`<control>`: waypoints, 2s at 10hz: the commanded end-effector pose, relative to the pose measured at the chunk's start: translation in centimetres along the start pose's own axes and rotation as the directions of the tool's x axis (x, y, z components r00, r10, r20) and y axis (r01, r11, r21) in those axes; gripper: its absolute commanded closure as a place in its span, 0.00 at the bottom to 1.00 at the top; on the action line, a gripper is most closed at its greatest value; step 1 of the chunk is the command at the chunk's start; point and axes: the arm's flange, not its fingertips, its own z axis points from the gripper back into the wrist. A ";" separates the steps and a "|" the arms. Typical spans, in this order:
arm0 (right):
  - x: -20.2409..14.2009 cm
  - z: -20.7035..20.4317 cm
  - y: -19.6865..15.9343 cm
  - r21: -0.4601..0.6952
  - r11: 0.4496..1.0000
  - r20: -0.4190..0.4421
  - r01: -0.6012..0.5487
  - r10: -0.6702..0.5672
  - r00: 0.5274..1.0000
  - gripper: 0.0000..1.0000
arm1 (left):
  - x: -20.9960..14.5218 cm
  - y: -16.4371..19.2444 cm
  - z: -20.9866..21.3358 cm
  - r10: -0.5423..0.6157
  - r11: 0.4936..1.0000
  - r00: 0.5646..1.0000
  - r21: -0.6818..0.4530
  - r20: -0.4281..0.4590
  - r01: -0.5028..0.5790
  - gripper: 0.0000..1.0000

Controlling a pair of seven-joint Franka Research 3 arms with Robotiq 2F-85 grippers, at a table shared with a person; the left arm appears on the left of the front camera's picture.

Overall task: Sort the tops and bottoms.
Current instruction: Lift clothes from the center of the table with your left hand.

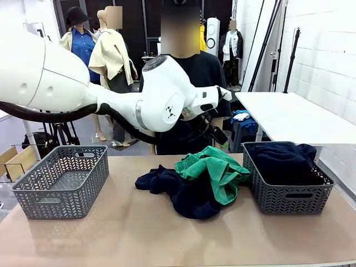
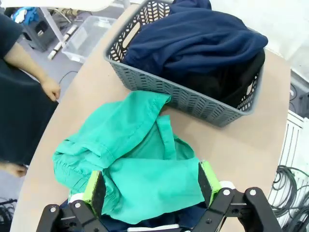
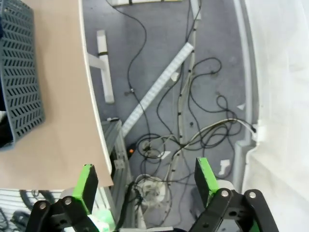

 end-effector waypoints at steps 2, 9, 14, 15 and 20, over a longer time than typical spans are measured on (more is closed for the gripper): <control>0.1 0.3 -0.2 -0.019 1.000 -0.003 -0.006 0.006 1.000 0.00 | -0.5 0.7 2.2 0.012 0.999 1.000 0.042 0.016 -0.012 0.00; 0.1 0.3 -0.2 -0.019 1.000 -0.003 -0.006 0.006 1.000 0.00 | -0.2 1.4 -3.8 -0.046 0.996 0.998 -0.081 -0.052 0.042 0.00; 0.1 0.3 -0.2 -0.019 1.000 -0.003 -0.006 0.006 1.000 0.00 | -1.6 0.9 -6.6 -0.077 0.990 0.978 -0.129 -0.194 0.052 0.00; 0.1 0.3 -0.2 -0.019 1.000 -0.003 -0.006 0.006 1.000 0.00 | -1.9 0.8 -6.7 -0.079 0.990 0.975 -0.133 -0.209 0.052 0.00; 0.1 0.3 -0.2 -0.019 1.000 -0.003 -0.006 0.006 1.000 0.00 | -3.1 0.5 -7.5 -0.091 0.994 0.943 -0.089 -0.320 0.066 0.00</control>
